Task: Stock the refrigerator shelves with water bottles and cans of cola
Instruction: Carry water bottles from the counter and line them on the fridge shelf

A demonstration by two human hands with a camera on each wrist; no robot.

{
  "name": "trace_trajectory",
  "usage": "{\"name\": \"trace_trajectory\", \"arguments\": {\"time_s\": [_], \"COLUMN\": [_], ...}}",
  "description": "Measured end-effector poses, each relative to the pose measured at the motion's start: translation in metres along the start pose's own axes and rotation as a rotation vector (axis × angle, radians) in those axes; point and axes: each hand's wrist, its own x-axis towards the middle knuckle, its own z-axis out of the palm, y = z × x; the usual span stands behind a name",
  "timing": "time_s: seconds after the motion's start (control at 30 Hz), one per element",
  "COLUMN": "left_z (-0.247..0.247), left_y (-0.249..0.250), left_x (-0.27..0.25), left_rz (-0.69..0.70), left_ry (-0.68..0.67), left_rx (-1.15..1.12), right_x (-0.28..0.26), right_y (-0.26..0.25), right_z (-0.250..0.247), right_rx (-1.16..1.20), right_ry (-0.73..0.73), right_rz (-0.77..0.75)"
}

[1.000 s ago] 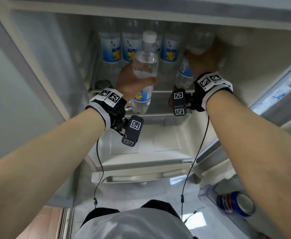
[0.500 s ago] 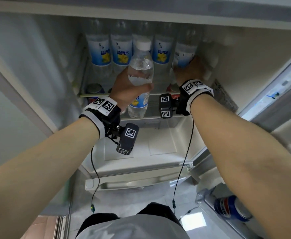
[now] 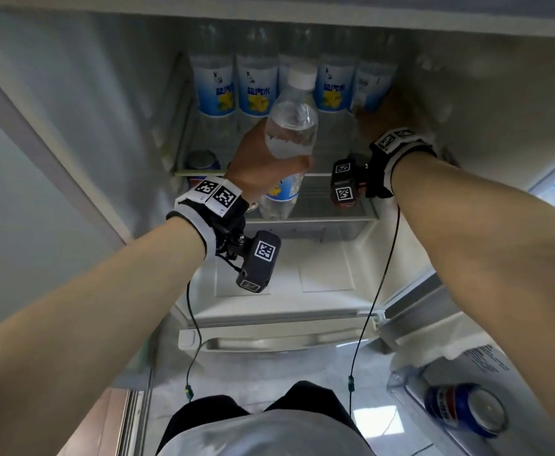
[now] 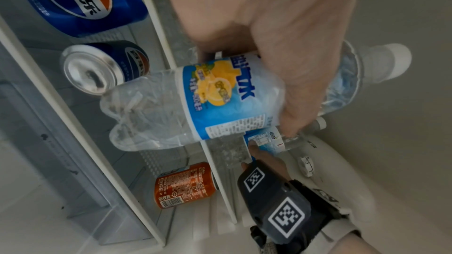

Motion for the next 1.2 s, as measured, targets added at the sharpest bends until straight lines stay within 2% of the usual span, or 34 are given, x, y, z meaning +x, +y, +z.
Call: {"name": "trace_trajectory", "arguments": {"time_s": [0.2, 0.37, 0.47, 0.57, 0.63, 0.7, 0.8, 0.93, 1.03, 1.13, 1.2], "left_z": [0.003, 0.011, 0.019, 0.03, 0.039, 0.05, 0.065, 0.073, 0.071, 0.065, 0.059], "left_y": [0.001, 0.005, 0.015, 0.027, 0.035, 0.043, 0.049, 0.053, 0.059, 0.056, 0.05], "left_x": [0.001, 0.005, 0.008, 0.011, 0.013, 0.017, 0.021, 0.025, 0.034, 0.041, 0.046], "left_rz": [0.002, 0.018, 0.044, 0.048, 0.065, 0.061, 0.055, 0.019, 0.067, 0.055, 0.042], "left_ry": [-0.002, -0.027, -0.053, -0.068, -0.116, -0.15, -0.231, -0.304, -0.332, -0.286, -0.221], "left_rx": [0.026, 0.002, -0.028, -0.089, -0.132, -0.139, -0.133, -0.164, -0.124, -0.217, -0.221], "right_x": [-0.004, -0.03, -0.062, -0.102, -0.133, -0.149, -0.142, -0.132, -0.122, -0.105, -0.094], "right_y": [0.011, 0.005, -0.005, 0.0, 0.003, 0.001, -0.004, -0.005, -0.007, -0.014, -0.016], "right_z": [0.004, -0.005, -0.016, -0.021, -0.023, -0.022, -0.021, -0.032, -0.032, -0.033, -0.034], "right_rx": [-0.026, 0.142, 0.357, 0.529, 0.492, 0.461, 0.415, 0.414, 0.463, 0.489, 0.503], "right_ry": [0.02, 0.075, 0.151, 0.018, -0.118, -0.178, -0.168, -0.034, 0.02, 0.039, 0.078], "right_rz": [0.056, 0.143, 0.144, 0.169, 0.09, 0.016, 0.036, 0.091, 0.107, 0.164, 0.145]}}
